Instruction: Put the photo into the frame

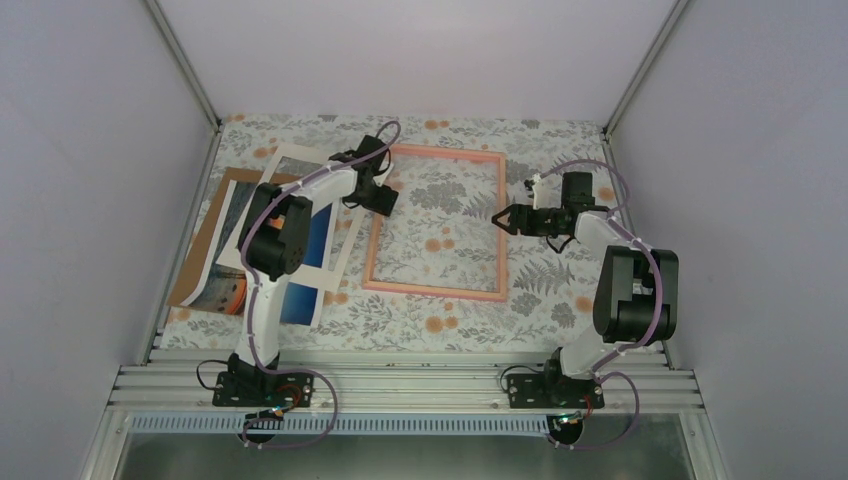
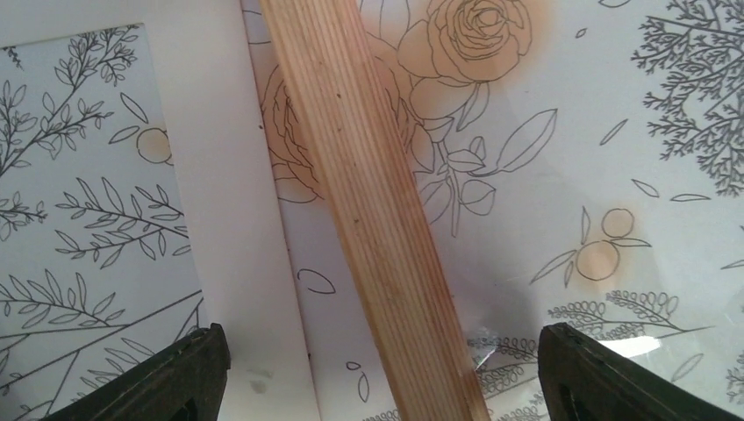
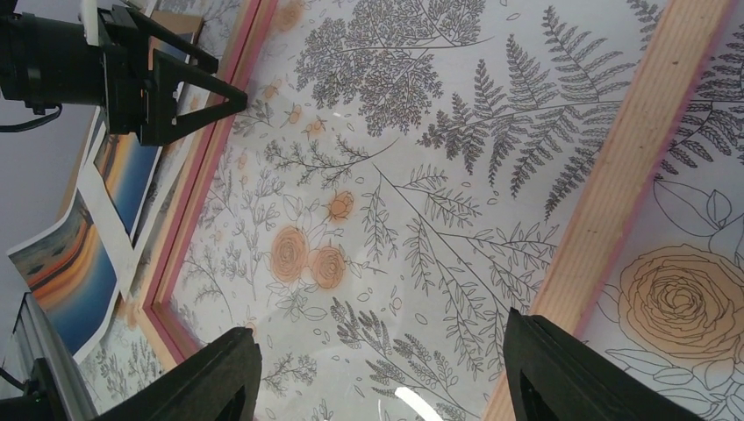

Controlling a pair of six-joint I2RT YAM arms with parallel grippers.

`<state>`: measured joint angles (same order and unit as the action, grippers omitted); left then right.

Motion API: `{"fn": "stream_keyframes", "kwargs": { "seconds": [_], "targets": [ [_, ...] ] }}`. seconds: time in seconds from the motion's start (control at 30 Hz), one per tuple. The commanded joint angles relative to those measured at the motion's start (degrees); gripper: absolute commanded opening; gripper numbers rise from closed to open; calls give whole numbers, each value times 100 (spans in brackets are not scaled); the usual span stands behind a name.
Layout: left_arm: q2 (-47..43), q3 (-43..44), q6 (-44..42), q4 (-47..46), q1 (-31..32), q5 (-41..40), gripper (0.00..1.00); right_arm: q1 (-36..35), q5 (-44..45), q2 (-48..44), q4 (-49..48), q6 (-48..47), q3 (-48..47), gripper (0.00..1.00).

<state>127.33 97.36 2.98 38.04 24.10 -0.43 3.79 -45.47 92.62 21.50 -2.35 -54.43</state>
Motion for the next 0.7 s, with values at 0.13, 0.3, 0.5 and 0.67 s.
{"fn": "stream_keyframes", "kwargs": {
  "seconds": [0.13,0.3,0.5,0.67],
  "targets": [
    [-959,-348,-346,-464,27,254,97,-56,22,-130,47,-344,-175,69],
    [-1781,-872,-1084,-608,-193,491,100,-96,12,-201,24,-484,-225,69],
    [-2763,-1703,-2632,-3,-765,1342,100,-241,-22,-316,-12,-707,-193,69],
    [-4069,-3012,-4130,158,-1073,1380,100,-377,-112,-420,-13,-772,-125,69]
  ]
}}
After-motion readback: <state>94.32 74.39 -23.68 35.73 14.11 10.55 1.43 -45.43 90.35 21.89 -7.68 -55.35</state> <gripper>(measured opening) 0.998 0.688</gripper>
